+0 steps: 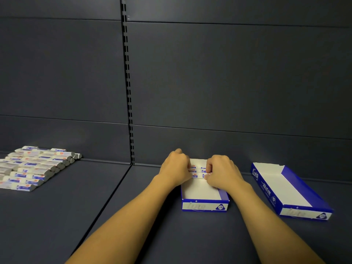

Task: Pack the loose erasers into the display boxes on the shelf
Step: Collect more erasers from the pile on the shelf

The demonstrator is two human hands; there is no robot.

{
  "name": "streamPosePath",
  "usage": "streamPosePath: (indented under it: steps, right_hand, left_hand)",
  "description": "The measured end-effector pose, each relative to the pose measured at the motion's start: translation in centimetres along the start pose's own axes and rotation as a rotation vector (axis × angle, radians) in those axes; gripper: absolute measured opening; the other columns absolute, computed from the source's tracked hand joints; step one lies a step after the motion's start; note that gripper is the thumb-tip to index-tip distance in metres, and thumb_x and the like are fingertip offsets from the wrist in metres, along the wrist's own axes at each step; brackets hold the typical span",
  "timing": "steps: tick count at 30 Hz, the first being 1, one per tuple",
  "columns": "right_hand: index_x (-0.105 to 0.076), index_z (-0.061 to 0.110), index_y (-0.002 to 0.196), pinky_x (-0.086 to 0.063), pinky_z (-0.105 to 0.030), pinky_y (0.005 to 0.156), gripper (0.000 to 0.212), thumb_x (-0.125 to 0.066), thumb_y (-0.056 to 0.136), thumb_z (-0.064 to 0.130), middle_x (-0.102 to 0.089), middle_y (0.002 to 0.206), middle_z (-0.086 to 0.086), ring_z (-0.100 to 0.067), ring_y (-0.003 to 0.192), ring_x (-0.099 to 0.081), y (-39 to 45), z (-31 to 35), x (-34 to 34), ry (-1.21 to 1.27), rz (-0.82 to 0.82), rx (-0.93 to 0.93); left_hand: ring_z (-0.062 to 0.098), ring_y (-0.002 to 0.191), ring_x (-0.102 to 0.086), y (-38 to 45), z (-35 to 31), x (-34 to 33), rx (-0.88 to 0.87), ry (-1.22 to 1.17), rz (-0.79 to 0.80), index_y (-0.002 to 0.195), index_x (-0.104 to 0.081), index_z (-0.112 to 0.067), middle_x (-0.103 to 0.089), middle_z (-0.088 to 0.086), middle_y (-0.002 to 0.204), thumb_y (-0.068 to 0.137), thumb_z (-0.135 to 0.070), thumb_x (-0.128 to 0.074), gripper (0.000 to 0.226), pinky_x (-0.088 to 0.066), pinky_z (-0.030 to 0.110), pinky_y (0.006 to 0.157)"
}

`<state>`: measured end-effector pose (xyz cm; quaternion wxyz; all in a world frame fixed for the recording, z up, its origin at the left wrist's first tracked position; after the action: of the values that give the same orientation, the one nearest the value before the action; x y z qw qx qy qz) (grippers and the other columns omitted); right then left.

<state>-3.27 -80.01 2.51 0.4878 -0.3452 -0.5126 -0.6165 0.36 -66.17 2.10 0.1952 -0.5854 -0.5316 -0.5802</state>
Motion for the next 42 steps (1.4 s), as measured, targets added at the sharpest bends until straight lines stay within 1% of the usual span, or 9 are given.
streamPosePath:
  steps: [3, 5, 10, 16, 23, 28, 31, 36, 42]
  right_hand:
    - [-0.069, 0.025, 0.095, -0.057, -0.031, 0.074, 0.022, -0.081, 0.077, 0.031, -0.062, 0.104, 0.008, -0.013, 0.089, -0.062, -0.1, -0.2, 1.3, 0.068, -0.037, 0.012]
    - [-0.07, 0.023, 0.092, -0.055, -0.031, 0.071, 0.016, -0.079, 0.08, 0.03, -0.063, 0.097, 0.007, -0.013, 0.086, -0.062, -0.3, -0.4, 3.3, 0.17, -0.125, 0.015]
    - [-0.07, 0.021, 0.083, -0.053, -0.032, 0.07, 0.006, -0.067, 0.088, 0.018, -0.064, 0.088, 0.004, -0.015, 0.08, -0.062, -0.6, 2.5, 7.9, 0.281, -0.254, 0.091]
    - [-0.07, 0.026, 0.094, -0.053, -0.032, 0.075, 0.015, -0.062, 0.082, 0.026, -0.069, 0.097, 0.003, -0.024, 0.087, -0.064, -1.2, 11.7, 7.2, 0.131, -0.039, 0.276]
    - [-0.062, 0.015, 0.115, -0.049, -0.034, 0.076, 0.031, -0.059, 0.086, 0.022, -0.062, 0.114, -0.007, -0.028, 0.095, -0.06, -2.1, 19.9, 3.5, -0.081, 0.178, 0.348]
    - [-0.056, 0.014, 0.1, -0.043, -0.034, 0.071, 0.014, -0.056, 0.088, 0.021, -0.056, 0.098, -0.005, -0.026, 0.086, -0.056, -3.3, 24.2, 2.1, -0.152, 0.211, 0.336]
    - [-0.059, 0.014, 0.104, -0.043, -0.033, 0.07, 0.017, -0.056, 0.088, 0.02, -0.055, 0.094, -0.003, -0.025, 0.085, -0.056, -4.1, 26.7, 1.3, -0.166, 0.217, 0.316]
    - [-0.055, 0.014, 0.096, -0.041, -0.031, 0.062, 0.009, -0.053, 0.087, 0.015, -0.05, 0.084, -0.001, -0.021, 0.077, -0.053, -5.1, 30.6, 0.0, -0.187, 0.239, 0.265]
    - [-0.052, 0.014, 0.089, -0.036, -0.027, 0.052, 0.004, -0.05, 0.087, 0.012, -0.051, 0.082, -0.001, -0.017, 0.066, -0.047, -6.8, 35.8, -1.4, -0.187, 0.239, 0.195]
  left_hand:
    - [0.017, 0.1, -0.057, -0.5, 0.7, 1.0, 0.052, -0.128, 0.03, 0.109, -0.071, -0.016, -0.053, 0.0, 0.11, 0.082, -0.035, -0.08, 0.035, -0.053, 0.031, 0.086]
    - [0.019, 0.099, -0.06, -1.1, 1.7, 2.8, 0.088, -0.161, 0.0, 0.107, -0.071, -0.016, -0.055, 0.001, 0.107, 0.087, -0.032, -0.074, 0.026, -0.051, 0.029, 0.084]
    - [0.029, 0.098, -0.064, -3.5, 6.3, 7.7, 0.193, -0.025, -0.043, 0.099, -0.072, -0.014, -0.067, 0.01, 0.106, 0.087, -0.021, -0.061, 0.017, -0.053, 0.036, 0.084]
    - [0.028, 0.082, -0.055, -8.2, 9.4, 11.7, 0.251, 0.25, 0.029, 0.083, -0.054, -0.016, -0.055, 0.007, 0.099, 0.096, -0.019, -0.052, 0.013, -0.045, 0.035, 0.067]
    - [0.035, 0.102, -0.062, -12.9, 13.2, 16.5, 0.342, 0.466, 0.028, 0.108, -0.067, -0.009, -0.059, 0.01, 0.117, 0.098, -0.023, -0.049, 0.024, -0.049, 0.041, 0.079]
    - [0.032, 0.1, -0.064, -16.1, 16.8, 19.6, 0.413, 0.469, 0.057, 0.109, -0.067, -0.012, -0.064, 0.01, 0.116, 0.097, -0.028, -0.05, 0.026, -0.048, 0.036, 0.077]
    - [0.033, 0.101, -0.063, -18.4, 19.5, 21.4, 0.441, 0.444, 0.038, 0.107, -0.068, -0.012, -0.064, 0.011, 0.117, 0.096, -0.031, -0.051, 0.028, -0.05, 0.038, 0.078]
    - [0.032, 0.119, -0.057, -22.2, 24.3, 23.6, 0.451, 0.391, 0.064, 0.127, -0.061, -0.011, -0.059, 0.009, 0.132, 0.095, -0.038, -0.056, 0.041, -0.05, 0.043, 0.098]
    - [0.028, 0.118, -0.058, -25.7, 29.5, 26.8, 0.446, 0.362, 0.088, 0.136, -0.056, -0.02, -0.055, 0.004, 0.14, 0.094, -0.034, -0.057, 0.045, -0.051, 0.042, 0.095]
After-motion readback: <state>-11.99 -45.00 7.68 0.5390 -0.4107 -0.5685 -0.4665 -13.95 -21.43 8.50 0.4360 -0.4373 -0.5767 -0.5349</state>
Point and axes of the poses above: each hand's wrist, its own y-axis towards the middle knuckle, its own x-axis out of the back of the hand, z = x × y, the point moved 10 cm from there along y, towards the middle knuckle
